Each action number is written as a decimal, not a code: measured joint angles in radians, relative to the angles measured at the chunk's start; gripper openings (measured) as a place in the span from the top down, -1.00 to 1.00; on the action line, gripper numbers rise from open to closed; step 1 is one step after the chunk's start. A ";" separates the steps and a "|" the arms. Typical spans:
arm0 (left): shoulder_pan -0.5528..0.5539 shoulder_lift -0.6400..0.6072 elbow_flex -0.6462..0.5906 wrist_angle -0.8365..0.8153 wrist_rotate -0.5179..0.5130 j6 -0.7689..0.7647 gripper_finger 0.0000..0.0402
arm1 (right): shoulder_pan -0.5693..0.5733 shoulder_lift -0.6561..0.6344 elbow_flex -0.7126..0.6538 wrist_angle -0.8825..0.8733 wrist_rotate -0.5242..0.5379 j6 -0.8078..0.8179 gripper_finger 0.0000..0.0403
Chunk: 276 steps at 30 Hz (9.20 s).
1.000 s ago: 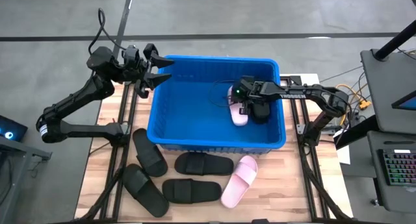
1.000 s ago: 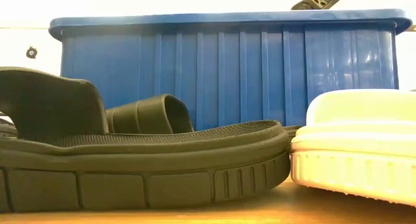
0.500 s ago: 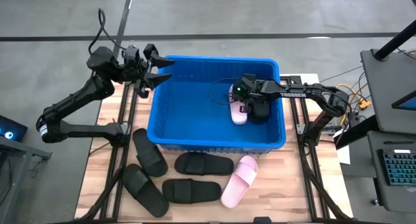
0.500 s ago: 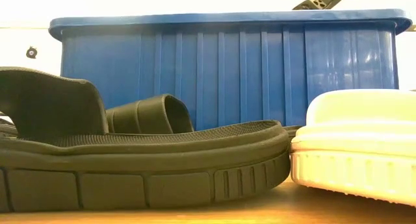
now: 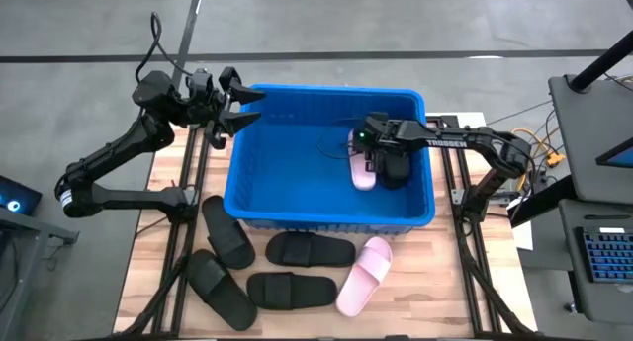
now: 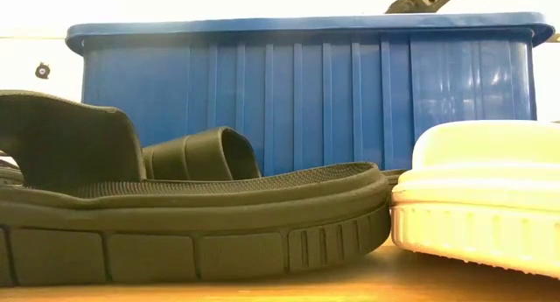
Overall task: Pick and place slides into bin
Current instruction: Put the pink slide into the blue container
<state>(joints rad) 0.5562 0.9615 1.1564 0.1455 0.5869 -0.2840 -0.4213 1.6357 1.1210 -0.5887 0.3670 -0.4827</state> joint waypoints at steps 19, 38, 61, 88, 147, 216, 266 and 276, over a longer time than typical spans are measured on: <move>0.000 0.018 0.000 0.107 -0.011 0.003 -0.18 | 0.243 -0.105 0.465 -0.293 -0.091 0.543 0.09; 0.001 0.126 0.004 0.115 -0.015 0.000 -0.18 | 0.801 -0.318 0.483 -0.296 -0.082 1.264 0.26; -0.002 0.244 0.008 0.198 -0.016 -0.207 -0.18 | 1.082 0.089 0.481 -0.650 -0.263 1.763 -0.07; -0.002 0.248 0.009 0.240 -0.017 -0.212 -0.18 | 1.069 0.461 0.496 -0.582 -0.130 1.835 -0.17; -0.002 0.247 0.007 0.240 -0.018 -0.235 -0.18 | 1.062 0.505 0.646 -0.686 -0.026 1.659 -0.01; 0.001 0.240 0.002 0.239 -0.006 -0.231 -0.18 | 0.898 0.239 1.170 -0.982 0.450 1.016 0.96; 0.231 0.165 0.000 0.174 0.007 0.011 -0.18 | -0.002 0.084 0.101 0.155 0.174 -0.078 0.96; 0.236 0.165 0.000 0.175 0.008 0.011 -0.18 | 0.005 0.084 0.067 0.160 0.181 -0.044 0.96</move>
<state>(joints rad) 0.7921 1.1267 1.1561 0.3201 0.5945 -0.2728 -0.4166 1.7195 1.1877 -0.4287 0.5477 -0.5271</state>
